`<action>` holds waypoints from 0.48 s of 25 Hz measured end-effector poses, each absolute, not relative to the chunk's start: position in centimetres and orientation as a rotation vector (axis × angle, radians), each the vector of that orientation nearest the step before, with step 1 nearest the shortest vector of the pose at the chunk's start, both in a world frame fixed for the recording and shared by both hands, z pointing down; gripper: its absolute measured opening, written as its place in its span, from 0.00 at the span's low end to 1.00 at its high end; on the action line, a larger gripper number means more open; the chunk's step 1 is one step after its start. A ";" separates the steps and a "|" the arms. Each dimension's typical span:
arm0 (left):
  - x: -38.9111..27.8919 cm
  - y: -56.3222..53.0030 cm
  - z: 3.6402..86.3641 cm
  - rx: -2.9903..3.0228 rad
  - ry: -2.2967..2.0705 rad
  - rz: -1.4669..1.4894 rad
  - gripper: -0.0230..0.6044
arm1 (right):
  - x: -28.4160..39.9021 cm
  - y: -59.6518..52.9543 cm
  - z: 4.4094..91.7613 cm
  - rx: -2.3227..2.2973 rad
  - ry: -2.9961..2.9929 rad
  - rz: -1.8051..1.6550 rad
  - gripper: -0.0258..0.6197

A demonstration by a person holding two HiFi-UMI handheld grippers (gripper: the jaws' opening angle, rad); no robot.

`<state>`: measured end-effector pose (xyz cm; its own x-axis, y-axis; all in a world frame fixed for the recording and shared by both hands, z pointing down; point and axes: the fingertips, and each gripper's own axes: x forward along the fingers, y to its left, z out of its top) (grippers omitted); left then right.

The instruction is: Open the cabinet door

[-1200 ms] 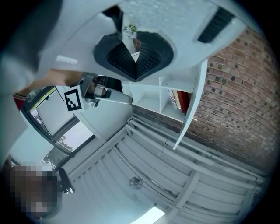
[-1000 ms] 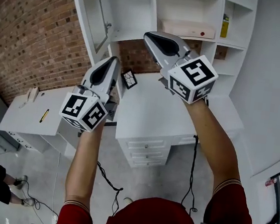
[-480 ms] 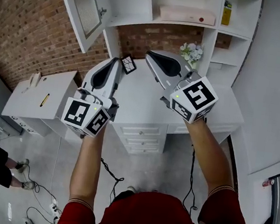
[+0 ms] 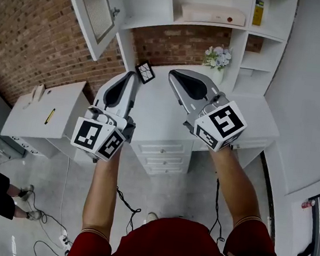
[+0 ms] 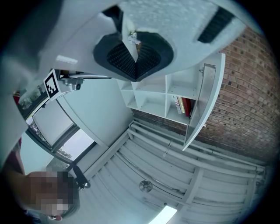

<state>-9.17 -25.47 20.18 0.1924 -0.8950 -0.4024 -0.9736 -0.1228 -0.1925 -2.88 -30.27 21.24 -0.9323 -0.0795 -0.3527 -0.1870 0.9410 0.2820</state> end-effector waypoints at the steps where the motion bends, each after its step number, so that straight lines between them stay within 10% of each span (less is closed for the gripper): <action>1: -9.3 -25.4 20.3 -2.072 1.746 0.260 0.04 | -3.1 -30.2 21.4 -0.197 2.758 0.452 0.05; 12: -11.2 -25.8 20.5 -2.100 1.727 0.244 0.04 | -4.7 -30.7 21.8 -0.239 2.768 0.489 0.06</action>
